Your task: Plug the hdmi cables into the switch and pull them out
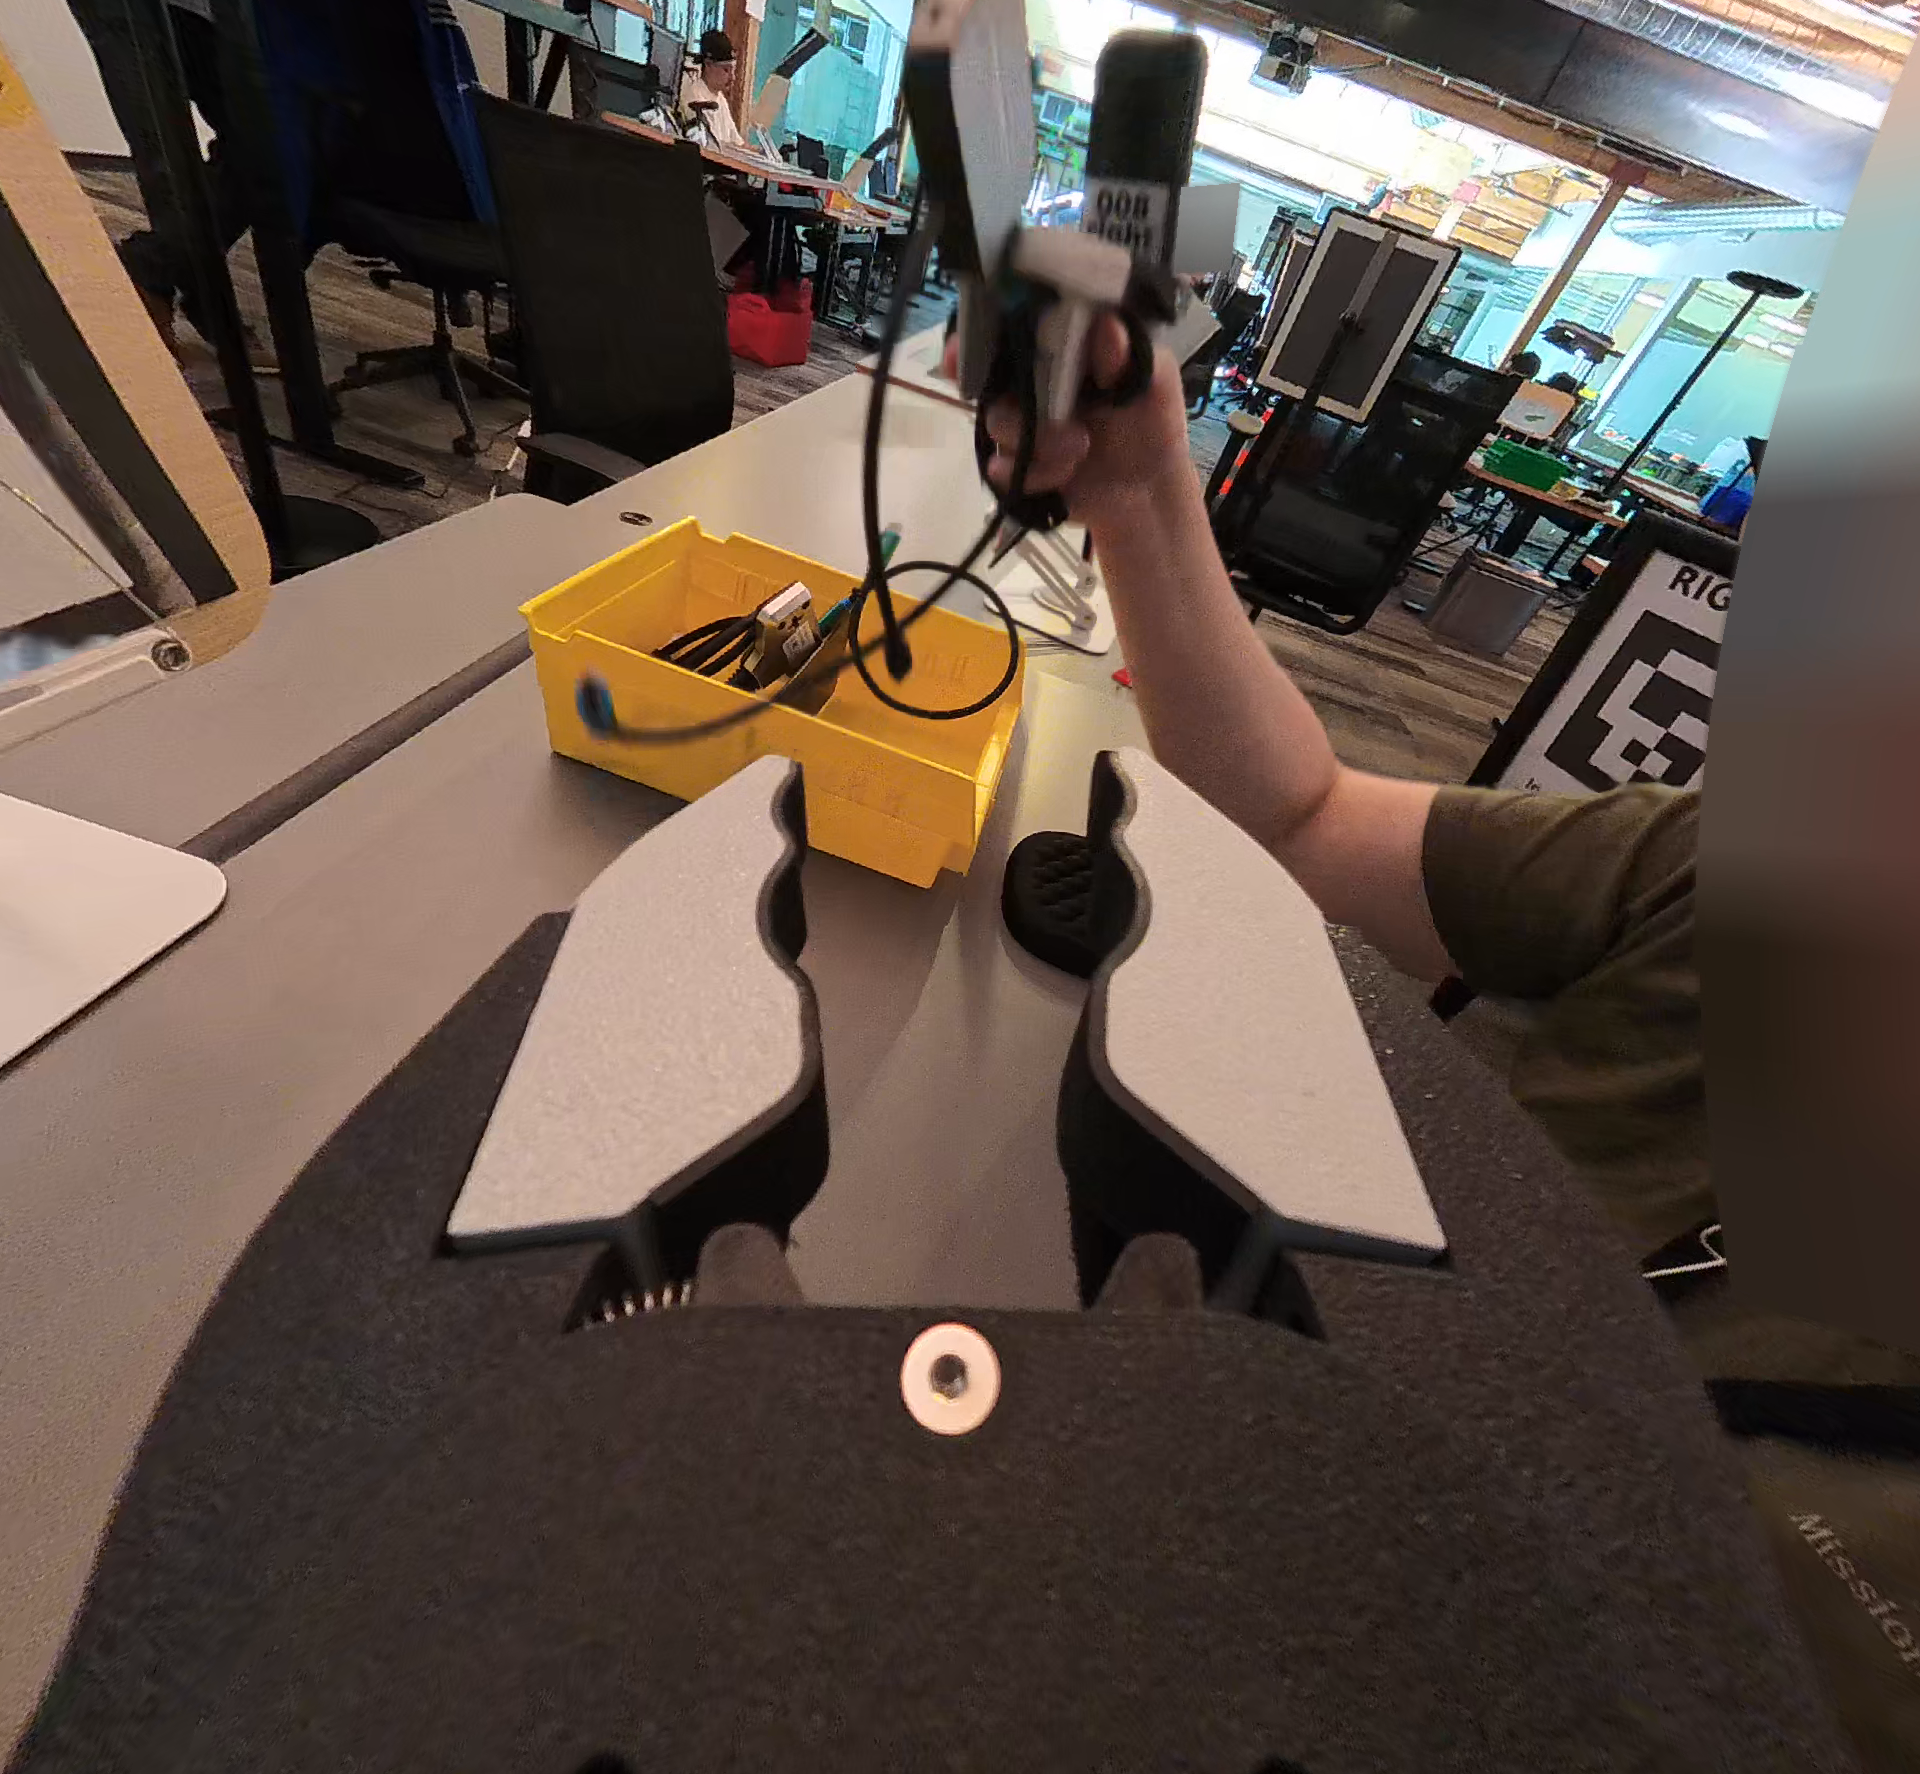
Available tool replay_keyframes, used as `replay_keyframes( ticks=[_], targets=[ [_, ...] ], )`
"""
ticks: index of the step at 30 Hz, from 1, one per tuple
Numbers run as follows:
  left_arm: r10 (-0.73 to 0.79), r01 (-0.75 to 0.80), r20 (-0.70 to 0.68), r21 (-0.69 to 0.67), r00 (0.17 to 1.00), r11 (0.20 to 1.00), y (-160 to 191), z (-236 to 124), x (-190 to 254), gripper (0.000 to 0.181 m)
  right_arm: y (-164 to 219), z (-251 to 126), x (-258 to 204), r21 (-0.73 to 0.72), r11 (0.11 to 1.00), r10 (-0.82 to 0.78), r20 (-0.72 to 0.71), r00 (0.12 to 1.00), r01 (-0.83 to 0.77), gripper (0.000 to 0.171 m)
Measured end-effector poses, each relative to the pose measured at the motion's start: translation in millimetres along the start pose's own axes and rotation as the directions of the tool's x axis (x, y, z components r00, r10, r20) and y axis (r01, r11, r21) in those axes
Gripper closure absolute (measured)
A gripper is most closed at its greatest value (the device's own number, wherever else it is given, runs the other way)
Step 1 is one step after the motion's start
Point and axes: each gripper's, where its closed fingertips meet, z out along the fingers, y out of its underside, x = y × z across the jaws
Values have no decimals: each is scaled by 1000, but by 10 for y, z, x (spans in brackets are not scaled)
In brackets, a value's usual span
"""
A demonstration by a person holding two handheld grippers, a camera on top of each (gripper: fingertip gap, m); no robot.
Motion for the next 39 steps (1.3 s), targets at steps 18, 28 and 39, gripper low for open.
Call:
replay_keyframes(
  ticks=[18, 28, 39],
  targets=[
    [13, -17, -50, -71, 999, 997, 95, 152, 135, 131, 931, -1077, 1926, -495, 867, -140, -343, 929, -52, 158],
    [4, -9, -64, -87, 998, 996, 114, 190, 103, 132, 1941, -978, 2096, -845, 528, -221, -238, 946, -89, 156],
    [3, -10, -71, -101, 997, 995, 125, 196, 129, 132, 2089, -1094, 2125, -876, 440, -256, -335, 907, -199, 153]
  ],
)
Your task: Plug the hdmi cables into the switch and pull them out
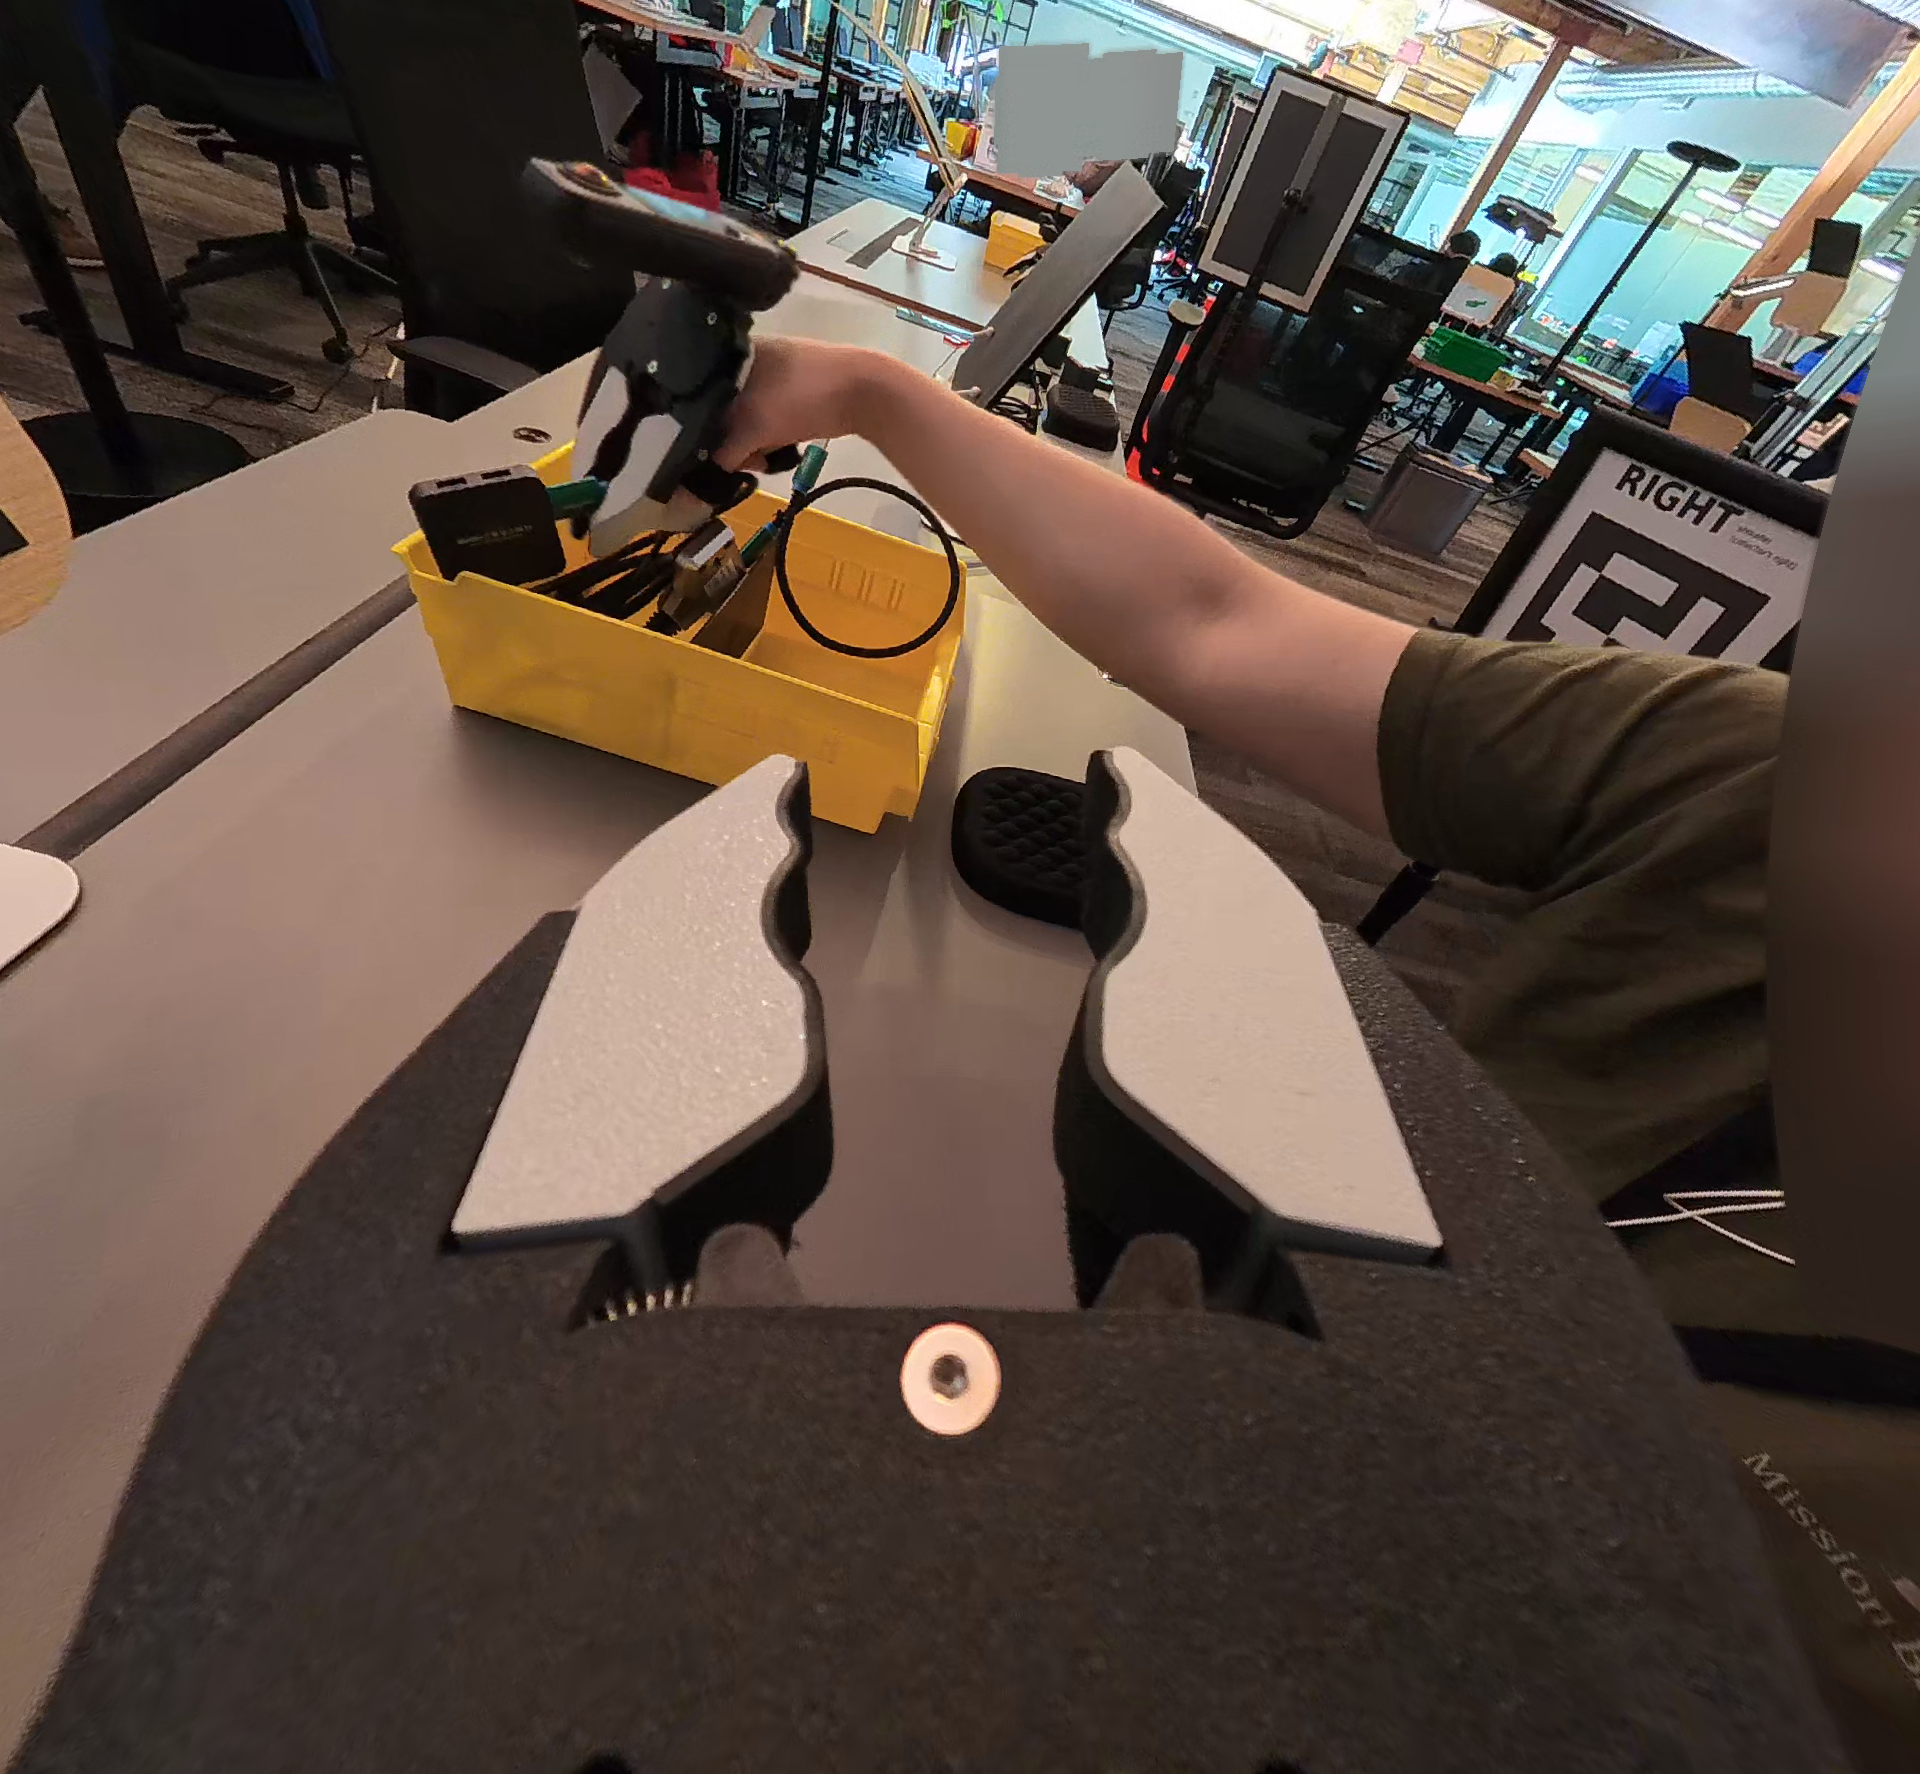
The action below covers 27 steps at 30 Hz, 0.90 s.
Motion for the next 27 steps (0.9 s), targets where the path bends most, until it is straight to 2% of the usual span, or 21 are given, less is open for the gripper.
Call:
replay_keyframes(
  ticks=[3, 4, 6, 8, 10, 12, 14, 16, 19, 21, 24, 25, 27],
  targets=[
    [6, -7, 36, 8, 999, 1000, -22, -83, -26, 131, -116, -326, 101, 114, 993, -5, -147, 989, 22, 134],
    [6, -6, 62, 12, 998, 1000, -33, -128, -56, 131, -164, -501, 138, 172, 985, 17, -216, 976, 21, 123],
    [-3, 0, 143, 19, 990, 1000, -48, -250, -151, 131, -185, -936, 187, 293, 956, 97, -374, 922, 18, 114],
    [-22, 17, 281, 19, 959, 1000, -39, -434, -319, 130, -1, -1351, 153, 388, 921, 238, -486, 841, -37, 114],
    [-53, 51, 453, 17, 890, 999, 8, -693, -527, 129, 375, -1538, 30, 409, 899, 371, -512, 775, -160, 114],
    [-100, 97, 603, 38, 792, 995, 72, -1010, -703, 128, 765, -1481, -128, 356, 892, 429, -472, 770, -279, 117],
    [-150, 132, 708, 81, 690, 988, 135, -1350, -814, 127, 1175, -1439, -161, 217, 887, 461, -483, 744, -408, 118],
    [-180, 144, 801, 119, 571, 982, 215, -1733, -904, 127, 1428, -1385, -201, 160, 854, 509, -455, 731, -495, 122],
    [-238, 172, 905, 188, 351, 967, 409, -2363, -1002, 127, 1647, -1426, -154, 167, 805, 576, -450, 682, -570, 121],
    [-265, 191, 943, 227, 203, 955, 577, -2762, -1038, 127, 1717, -1556, -36, 239, 777, 615, -486, 621, -582, 122],
    [-217, 252, 971, 236, -99, 939, 916, -3384, -1090, 127, 1782, -1618, 100, 351, 703, 708, -432, 559, -619, 126],
    [-186, 271, 974, 215, -130, 938, 993, -3466, -1125, 126, 1834, -1612, 166, 371, 690, 720, -431, 543, -621, 128],
    [-173, 308, 979, 198, -108, 931, 1109, -3464, -1233, 125, 1915, -1482, 245, 378, 670, 741, -386, 550, -638, 132]
  ],
)
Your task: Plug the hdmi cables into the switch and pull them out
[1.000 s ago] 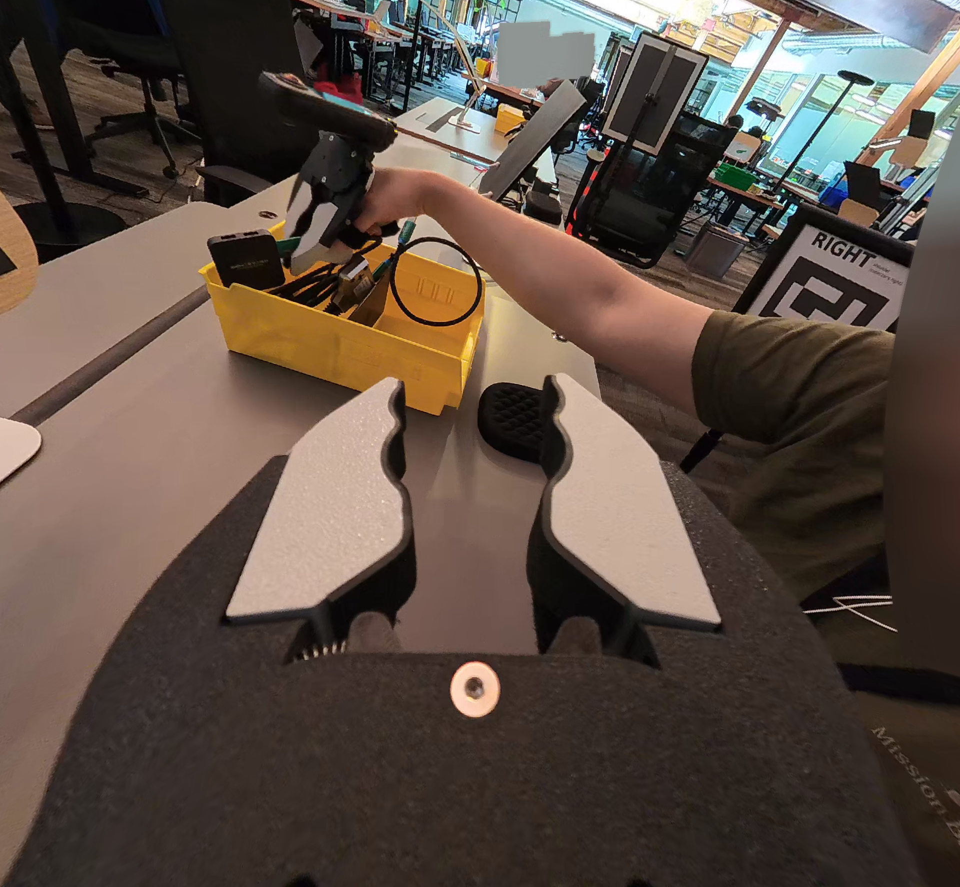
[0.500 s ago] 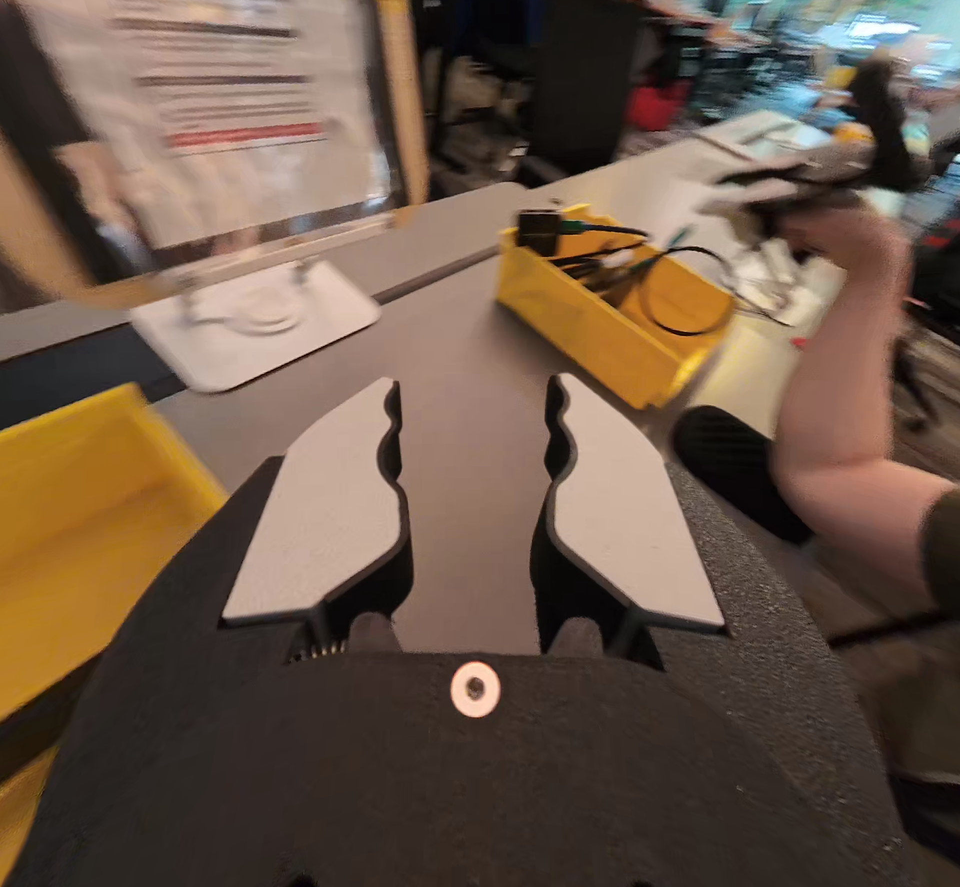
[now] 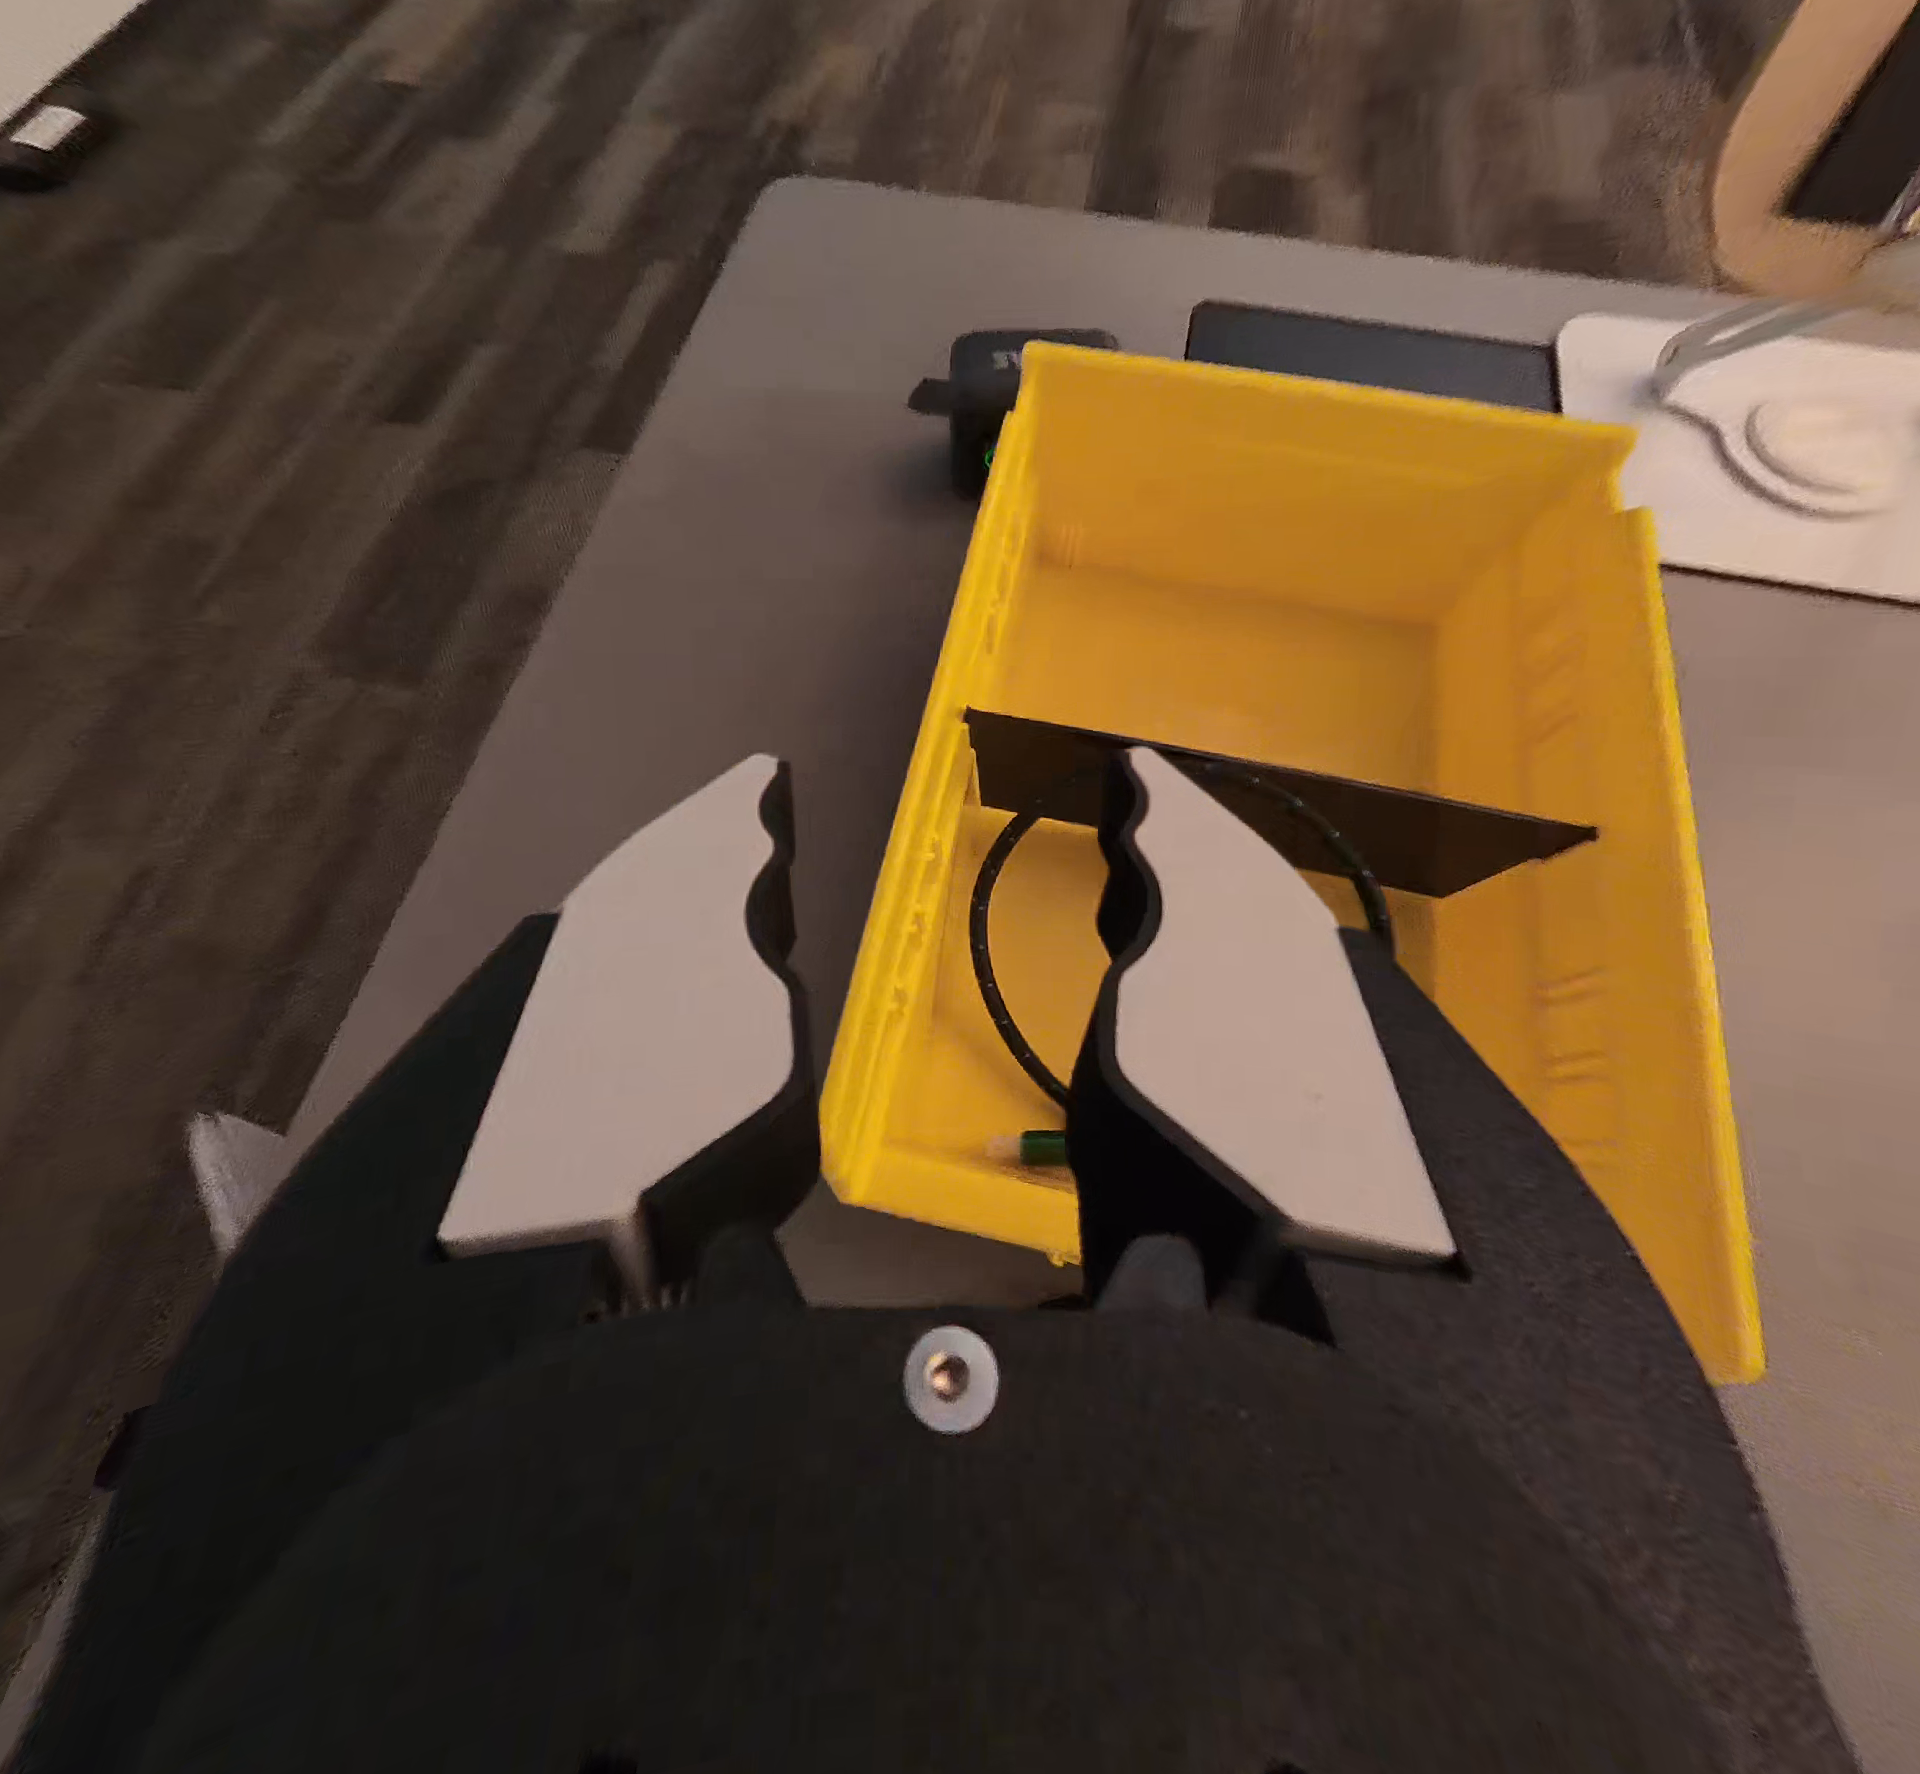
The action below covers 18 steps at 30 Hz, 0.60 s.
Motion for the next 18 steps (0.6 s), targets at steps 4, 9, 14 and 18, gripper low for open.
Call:
replay_keyframes(
  ticks=[4, 9, 14, 18],
  targets=[
    [54, -58, -54, -72, 997, 996, 145, 257, 90, 123, 205, 306, -266, -94, 996, 30, 232, 972, -8, 141],
    [107, -119, -87, -159, 991, 980, 319, 404, 140, 122, 180, 329, -427, -110, 994, 16, 282, 959, 16, 143],
    [55, -88, -139, -246, 989, 965, 503, 470, 158, 125, 194, 386, -454, -138, 990, 73, 314, 947, -31, 144],
    [6, -54, -177, -266, 984, 963, 549, 470, 197, 133, 168, 392, -534, -133, 989, 109, 384, 917, -61, 145]
  ],
)
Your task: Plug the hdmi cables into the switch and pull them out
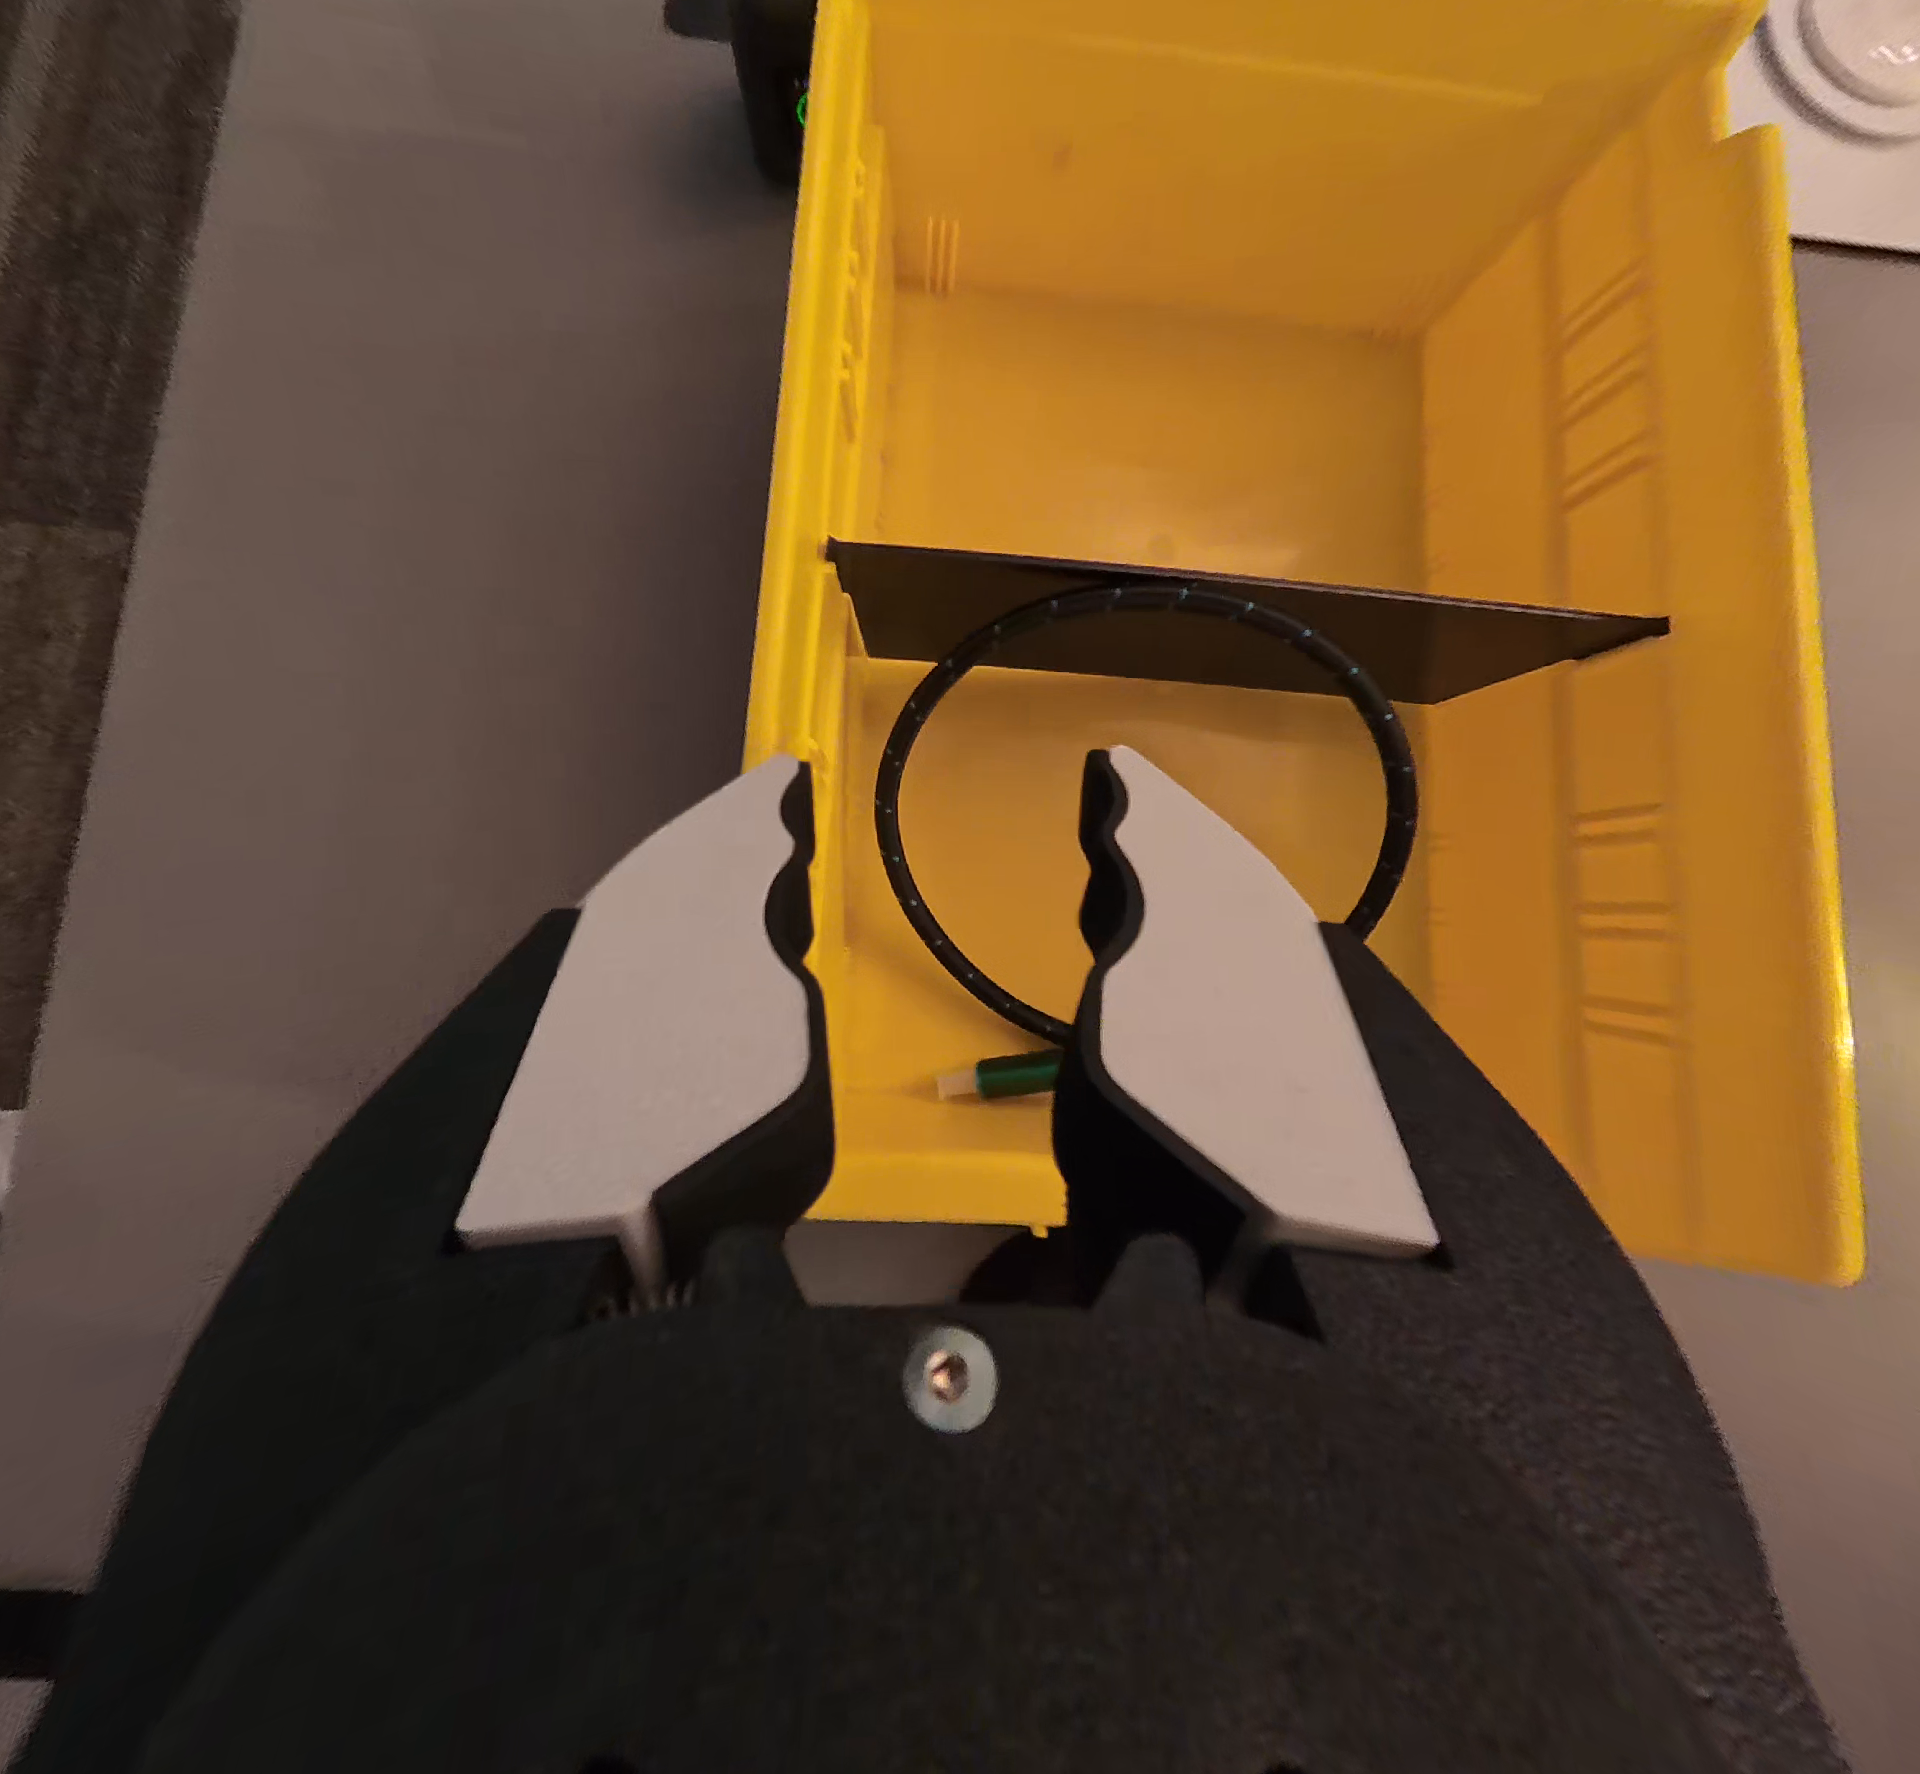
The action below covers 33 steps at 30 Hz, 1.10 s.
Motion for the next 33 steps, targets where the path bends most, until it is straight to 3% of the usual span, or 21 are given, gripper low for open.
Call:
replay_keyframes(
  ticks=[7, 12, 14, 17, 21, 25, 31, 33],
  targets=[
    [21, -23, -24, -91, 999, 996, 130, 83, 31, 137, 214, 227, -33, -169, 983, 82, 41, 996, -74, 147],
    [69, -81, 101, 120, 993, 990, -228, -184, -61, 139, 154, 183, -31, -149, 988, 46, 5, 999, -45, 149],
    [75, -110, 194, 173, 978, 979, -297, -253, -172, 131, 61, 96, -19, -99, 993, 56, -25, 998, -58, 149],
    [98, -127, 246, 102, 964, 987, -174, -171, -277, 129, -52, -45, -58, -22, 999, 47, -31, 998, -48, 152],
    [77, -84, 230, 19, 970, 996, -36, -54, -310, 129, 0, -38, -198, -41, 998, 40, 66, 997, -37, 152],
    [35, -34, 186, -7, 982, 999, 41, -13, -293, 131, 8, -3, -173, -52, 997, 54, 61, 997, -51, 151],
    [-2, 13, 126, -88, 992, 996, 193, 130, -266, 140, 10, 7, -147, -78, 996, 51, -17, 999, -52, 153],
    [-6, 16, 121, -85, 993, 996, 187, 157, -260, 144, 11, -3, -74, -93, 995, 34, -96, 995, -43, 143]
  ],
)
